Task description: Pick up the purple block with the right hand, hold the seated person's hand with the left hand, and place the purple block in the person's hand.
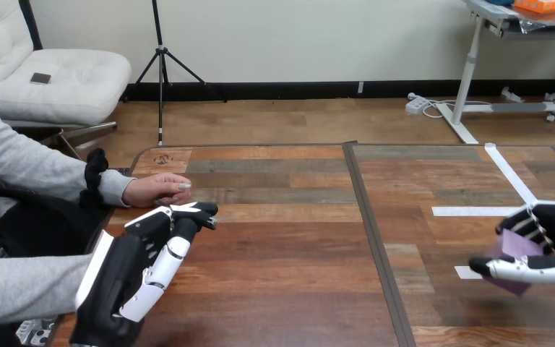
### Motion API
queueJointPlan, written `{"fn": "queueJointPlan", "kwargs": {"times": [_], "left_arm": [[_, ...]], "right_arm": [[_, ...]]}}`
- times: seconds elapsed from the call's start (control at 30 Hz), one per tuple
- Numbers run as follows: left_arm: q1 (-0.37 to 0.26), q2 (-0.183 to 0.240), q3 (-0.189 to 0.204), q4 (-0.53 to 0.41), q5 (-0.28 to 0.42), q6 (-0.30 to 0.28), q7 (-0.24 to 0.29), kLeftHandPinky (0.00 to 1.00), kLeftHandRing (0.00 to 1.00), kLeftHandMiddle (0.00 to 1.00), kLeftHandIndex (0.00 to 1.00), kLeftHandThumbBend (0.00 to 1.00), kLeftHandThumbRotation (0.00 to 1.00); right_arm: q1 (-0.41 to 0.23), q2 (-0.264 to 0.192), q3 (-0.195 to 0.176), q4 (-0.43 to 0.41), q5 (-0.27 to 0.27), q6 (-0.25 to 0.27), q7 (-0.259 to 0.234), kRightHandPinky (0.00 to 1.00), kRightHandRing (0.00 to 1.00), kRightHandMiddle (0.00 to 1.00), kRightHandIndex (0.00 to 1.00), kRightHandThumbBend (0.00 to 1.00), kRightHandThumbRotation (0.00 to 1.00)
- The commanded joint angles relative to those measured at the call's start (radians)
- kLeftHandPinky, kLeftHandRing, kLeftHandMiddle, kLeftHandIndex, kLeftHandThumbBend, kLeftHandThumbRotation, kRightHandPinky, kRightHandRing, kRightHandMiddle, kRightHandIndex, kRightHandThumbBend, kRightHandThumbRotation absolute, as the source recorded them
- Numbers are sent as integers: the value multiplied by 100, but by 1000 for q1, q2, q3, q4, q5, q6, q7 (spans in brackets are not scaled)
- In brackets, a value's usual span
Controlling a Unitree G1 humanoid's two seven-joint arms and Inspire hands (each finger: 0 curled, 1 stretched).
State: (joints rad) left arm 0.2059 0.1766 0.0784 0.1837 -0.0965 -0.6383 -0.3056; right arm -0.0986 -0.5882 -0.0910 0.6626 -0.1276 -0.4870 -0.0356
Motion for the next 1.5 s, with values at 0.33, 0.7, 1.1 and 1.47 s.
{"fn": "queueJointPlan", "kwargs": {"times": [0.33, 0.7, 1.1, 1.47], "left_arm": [[-57, 45, 46, -58, 40, -24, 44, 56, 73, 72, 55, 32, 49], [-47, 86, 89, -113, 162, -30, 106, 53, 70, 73, 59, 41, 37], [-19, 139, 134, -213, 320, 26, 173, 58, 75, 76, 70, 73, 34], [-2, 194, 169, -286, 494, 97, 241, 68, 79, 80, 78, 94, 39]], "right_arm": [[-63, 48, -55, -72, 112, -120, 38, 18, 22, 39, 42, 90, 0], [-65, 54, -64, -86, 141, -134, 61, 16, 19, 38, 41, 90, 0], [-76, 57, -72, -59, 143, -158, 80, 16, 20, 38, 41, 90, 0], [-72, 65, -72, -74, 127, -132, 64, 21, 25, 39, 41, 90, 0]]}}
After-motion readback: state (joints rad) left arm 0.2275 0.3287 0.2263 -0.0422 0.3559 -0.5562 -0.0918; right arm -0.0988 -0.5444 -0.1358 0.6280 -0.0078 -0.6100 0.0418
